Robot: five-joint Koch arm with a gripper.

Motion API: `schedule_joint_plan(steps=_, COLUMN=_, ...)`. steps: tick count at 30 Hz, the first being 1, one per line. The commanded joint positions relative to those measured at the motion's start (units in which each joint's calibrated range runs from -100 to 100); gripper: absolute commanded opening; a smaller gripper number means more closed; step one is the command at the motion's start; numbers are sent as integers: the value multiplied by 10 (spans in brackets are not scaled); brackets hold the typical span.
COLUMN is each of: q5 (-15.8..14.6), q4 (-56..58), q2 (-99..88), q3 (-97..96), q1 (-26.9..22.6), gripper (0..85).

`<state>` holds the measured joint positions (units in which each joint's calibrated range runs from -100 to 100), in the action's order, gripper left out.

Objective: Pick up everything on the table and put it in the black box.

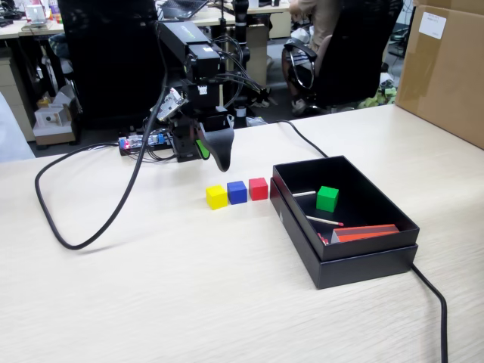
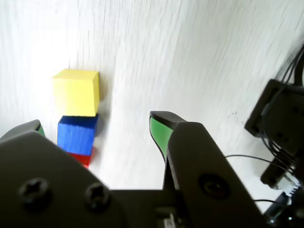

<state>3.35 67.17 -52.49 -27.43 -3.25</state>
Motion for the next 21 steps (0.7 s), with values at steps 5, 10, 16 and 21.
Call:
schedule_joint_plan(steps=5, q5=0, q4=-89, q2=95, q3=-1, q1=12, gripper=448)
schedule_joint_plan(steps=10, q5=-4, q4=-117, q2=178, q3=11, q1=14, gripper=444)
schedule_joint_plan(steps=16, q5=0, q4=-183, q2=256, q3=22, q1=16, gripper=281)
schedule_joint_plan(steps=21, q5=0, q4=-245, q2=272, q3=25, q1=21, gripper=68)
